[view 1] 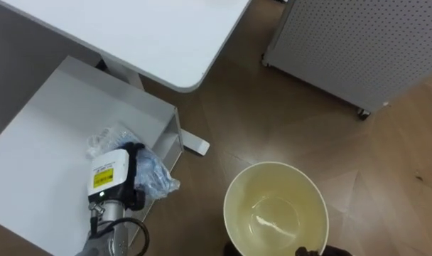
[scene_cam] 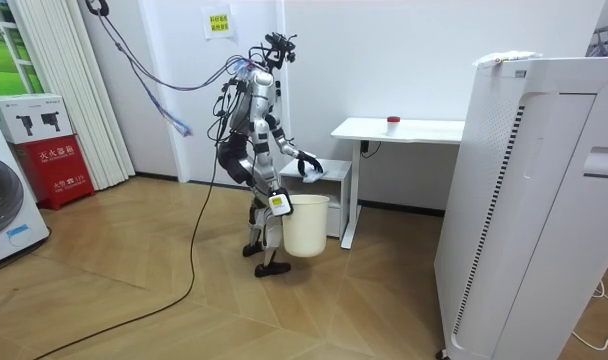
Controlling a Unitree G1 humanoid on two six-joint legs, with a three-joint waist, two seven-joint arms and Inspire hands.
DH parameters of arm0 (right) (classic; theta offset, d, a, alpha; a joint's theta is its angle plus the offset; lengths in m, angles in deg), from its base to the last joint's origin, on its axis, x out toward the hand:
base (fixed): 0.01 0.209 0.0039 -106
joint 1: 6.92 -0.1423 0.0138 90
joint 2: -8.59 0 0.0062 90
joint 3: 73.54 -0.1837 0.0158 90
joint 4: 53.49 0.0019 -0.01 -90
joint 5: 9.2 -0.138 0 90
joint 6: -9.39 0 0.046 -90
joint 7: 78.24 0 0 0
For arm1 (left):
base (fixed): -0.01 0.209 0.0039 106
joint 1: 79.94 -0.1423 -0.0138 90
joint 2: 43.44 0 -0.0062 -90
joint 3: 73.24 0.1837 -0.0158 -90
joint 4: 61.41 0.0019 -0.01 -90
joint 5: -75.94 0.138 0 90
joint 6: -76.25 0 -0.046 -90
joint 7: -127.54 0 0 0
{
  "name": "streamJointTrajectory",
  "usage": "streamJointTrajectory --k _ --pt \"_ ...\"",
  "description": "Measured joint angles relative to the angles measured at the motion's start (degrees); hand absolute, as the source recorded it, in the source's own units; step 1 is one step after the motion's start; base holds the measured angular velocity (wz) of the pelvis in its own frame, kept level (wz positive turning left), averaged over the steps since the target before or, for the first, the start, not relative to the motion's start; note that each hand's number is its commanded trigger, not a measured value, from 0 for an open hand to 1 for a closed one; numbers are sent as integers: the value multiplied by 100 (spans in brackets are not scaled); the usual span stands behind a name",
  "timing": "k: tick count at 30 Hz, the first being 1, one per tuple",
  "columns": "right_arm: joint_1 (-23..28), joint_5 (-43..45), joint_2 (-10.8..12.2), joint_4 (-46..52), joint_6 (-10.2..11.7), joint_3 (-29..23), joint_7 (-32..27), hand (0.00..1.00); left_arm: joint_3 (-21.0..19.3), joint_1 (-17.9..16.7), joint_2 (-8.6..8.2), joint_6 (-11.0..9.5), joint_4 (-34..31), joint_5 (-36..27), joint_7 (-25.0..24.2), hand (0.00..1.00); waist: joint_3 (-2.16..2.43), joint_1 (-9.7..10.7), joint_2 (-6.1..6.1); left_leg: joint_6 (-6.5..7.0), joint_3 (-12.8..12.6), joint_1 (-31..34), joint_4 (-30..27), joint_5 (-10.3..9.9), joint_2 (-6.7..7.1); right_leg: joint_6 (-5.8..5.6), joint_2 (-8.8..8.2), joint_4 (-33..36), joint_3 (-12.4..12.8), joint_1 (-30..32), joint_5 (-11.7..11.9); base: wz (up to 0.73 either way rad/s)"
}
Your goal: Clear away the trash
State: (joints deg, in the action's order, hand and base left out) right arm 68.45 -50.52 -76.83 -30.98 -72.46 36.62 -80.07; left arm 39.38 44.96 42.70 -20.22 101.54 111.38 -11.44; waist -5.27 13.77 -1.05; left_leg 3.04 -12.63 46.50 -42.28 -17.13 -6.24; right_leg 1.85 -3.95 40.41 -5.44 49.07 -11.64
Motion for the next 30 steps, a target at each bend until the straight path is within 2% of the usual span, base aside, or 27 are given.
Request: streamJointTrajectory --k 19,25,30 --pt "-11 100 37 23 -72 94 -47 100 -113 -170 -25 18 20 5 -108 100 3 -14 3 -19 -62 -234 192 12 -17 7 10 -210 -42 -218 10 0" --pt "-4 107 77 -21 -61 110 -56 100 -103 -319 -165 -16 16 2 -191 100 2 -87 0 -19 -58 -428 282 13 -2 3 -3 -304 -74 -422 18 0" --pt "-8 34 124 -112 72 120 -50 100 13 -475 -463 -50 -126 -117 -308 100 4 -196 -4 -24 -5 -462 349 16 12 -6 -6 -401 -121 -507 24 5"
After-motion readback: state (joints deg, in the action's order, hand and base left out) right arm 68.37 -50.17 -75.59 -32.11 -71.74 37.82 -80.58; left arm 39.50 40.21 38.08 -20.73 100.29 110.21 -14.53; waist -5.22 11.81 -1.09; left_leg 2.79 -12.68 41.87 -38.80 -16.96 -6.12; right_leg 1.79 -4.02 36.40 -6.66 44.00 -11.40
